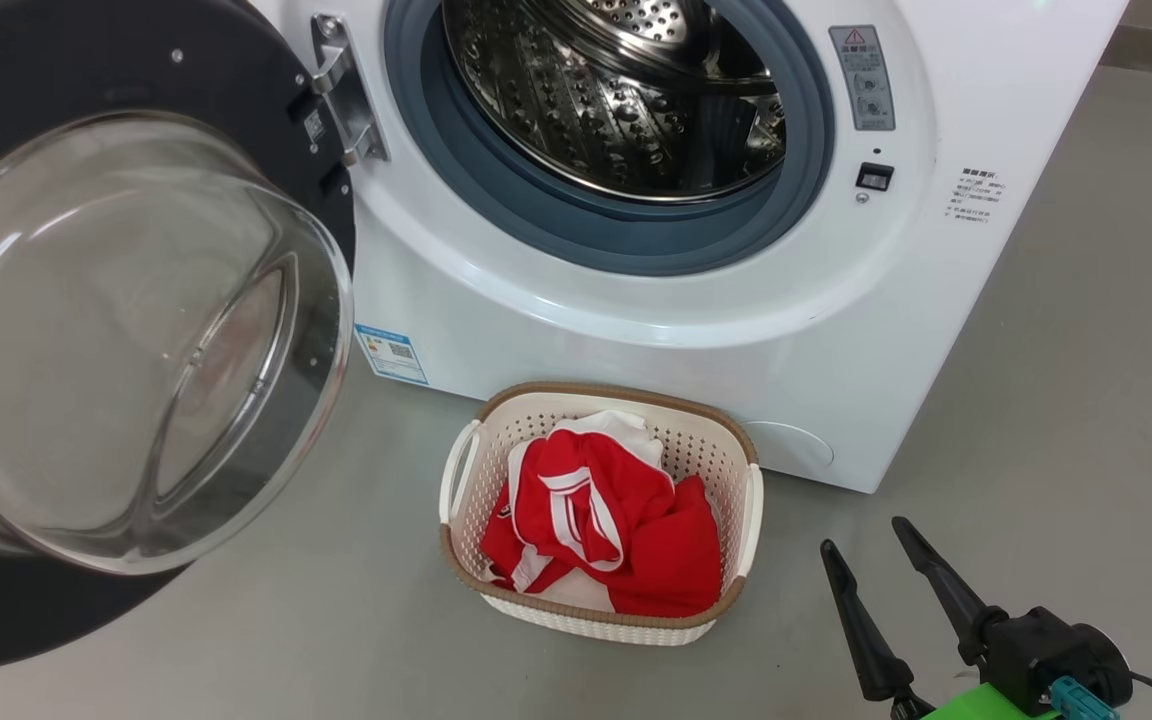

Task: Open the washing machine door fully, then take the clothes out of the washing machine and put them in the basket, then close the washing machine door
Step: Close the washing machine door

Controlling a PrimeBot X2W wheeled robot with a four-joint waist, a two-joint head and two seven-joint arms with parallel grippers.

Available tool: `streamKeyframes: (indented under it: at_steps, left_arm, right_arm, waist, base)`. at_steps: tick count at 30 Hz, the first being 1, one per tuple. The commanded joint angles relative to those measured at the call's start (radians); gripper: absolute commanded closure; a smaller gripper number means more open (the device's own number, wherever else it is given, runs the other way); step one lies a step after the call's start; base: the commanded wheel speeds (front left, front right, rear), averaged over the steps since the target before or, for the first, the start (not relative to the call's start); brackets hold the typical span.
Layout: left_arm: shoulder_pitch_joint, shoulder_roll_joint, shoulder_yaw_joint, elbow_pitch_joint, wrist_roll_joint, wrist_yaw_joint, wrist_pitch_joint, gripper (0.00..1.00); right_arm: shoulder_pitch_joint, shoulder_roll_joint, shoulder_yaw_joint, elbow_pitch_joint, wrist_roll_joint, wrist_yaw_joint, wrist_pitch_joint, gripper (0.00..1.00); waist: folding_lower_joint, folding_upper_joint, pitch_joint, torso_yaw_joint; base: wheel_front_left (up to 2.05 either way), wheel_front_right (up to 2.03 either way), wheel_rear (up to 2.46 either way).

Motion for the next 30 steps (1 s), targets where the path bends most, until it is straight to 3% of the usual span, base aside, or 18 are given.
streamKeyframes:
  at_steps: [1,20,30]
  left_arm:
    - [0.011,0.027,-0.001,-0.053,-0.023,-0.007,0.028,1.00]
    - [0.166,0.081,-0.043,-0.254,-0.163,-0.007,0.111,1.00]
    - [0.280,0.086,-0.066,-0.491,-0.249,-0.007,0.129,1.00]
  right_arm:
    - [-0.009,-0.001,0.021,-0.029,-0.008,0.007,-0.006,0.00]
    - [0.020,0.003,0.018,-0.029,0.003,0.007,-0.006,0.00]
    - [0.038,0.004,0.017,-0.031,0.008,0.007,-0.006,0.00]
  waist:
    - [-0.0001,-0.0001,-0.003,0.000]
    - [-0.0001,-0.0001,-0.050,-0.013]
    - [-0.0001,-0.0001,-0.068,-0.020]
  base:
    - [0.00,0.00,0.00]
    - [0.00,0.00,0.00]
    - [0.00,0.00,0.00]
